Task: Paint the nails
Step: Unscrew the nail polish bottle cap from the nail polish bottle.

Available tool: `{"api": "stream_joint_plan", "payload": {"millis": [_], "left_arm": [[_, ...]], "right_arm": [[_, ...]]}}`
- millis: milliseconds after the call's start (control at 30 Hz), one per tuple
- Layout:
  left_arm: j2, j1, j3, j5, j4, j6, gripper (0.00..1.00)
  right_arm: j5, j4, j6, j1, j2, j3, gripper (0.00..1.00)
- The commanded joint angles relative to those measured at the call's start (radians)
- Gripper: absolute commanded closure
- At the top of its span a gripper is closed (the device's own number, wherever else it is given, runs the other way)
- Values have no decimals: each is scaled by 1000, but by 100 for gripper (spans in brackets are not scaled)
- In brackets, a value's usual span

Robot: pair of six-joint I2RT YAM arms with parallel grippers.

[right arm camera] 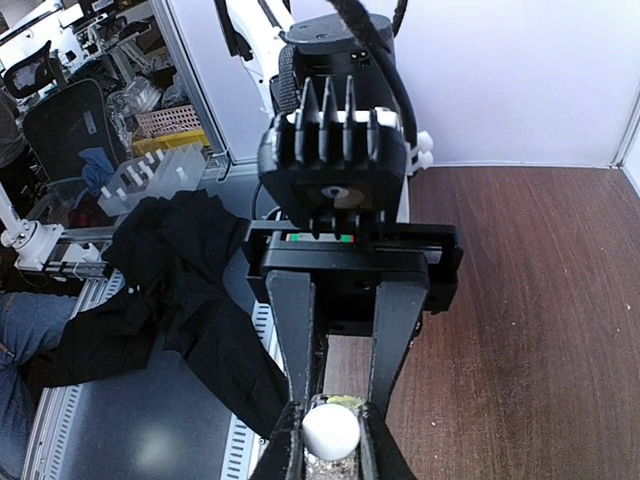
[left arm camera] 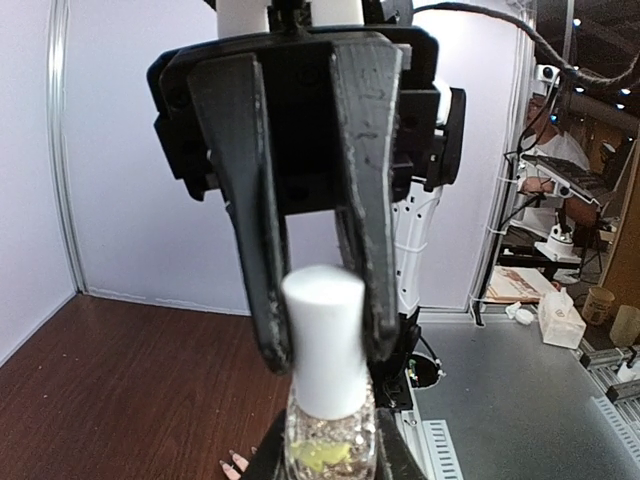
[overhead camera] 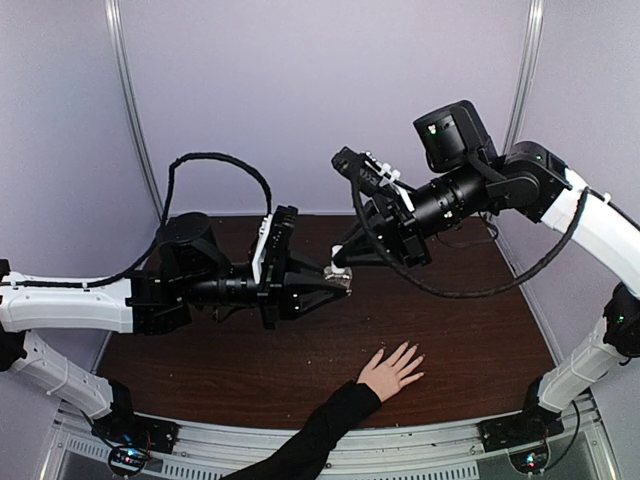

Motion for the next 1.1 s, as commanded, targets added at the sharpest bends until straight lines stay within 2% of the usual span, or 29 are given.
{"api": "stream_joint_plan", "payload": {"millis": [0, 67, 167, 300, 400, 500, 1067], "left_arm": [[-11, -4, -3, 6, 63, 44, 100], [-40, -4, -21, -96, 44, 62, 100], [-74, -4, -39, -280, 5, 81, 100], [-84, -4, -42, -493, -34, 86, 100], [-68, -5, -34, -565, -54, 89, 100], [-54, -6, -25, -605, -62, 88, 100], [24, -8, 35, -638, -79, 66, 100]], "right_arm": [[-116, 77, 25, 13, -15, -8, 80], [-66, 82, 46, 12, -27, -14, 61], [38, 104, 96, 10, -52, -37, 40], [265, 162, 223, 10, -78, -69, 28], [422, 169, 321, 10, -70, -66, 28], [498, 168, 400, 10, -50, -62, 30], [585, 180, 527, 14, 61, -37, 45]]}}
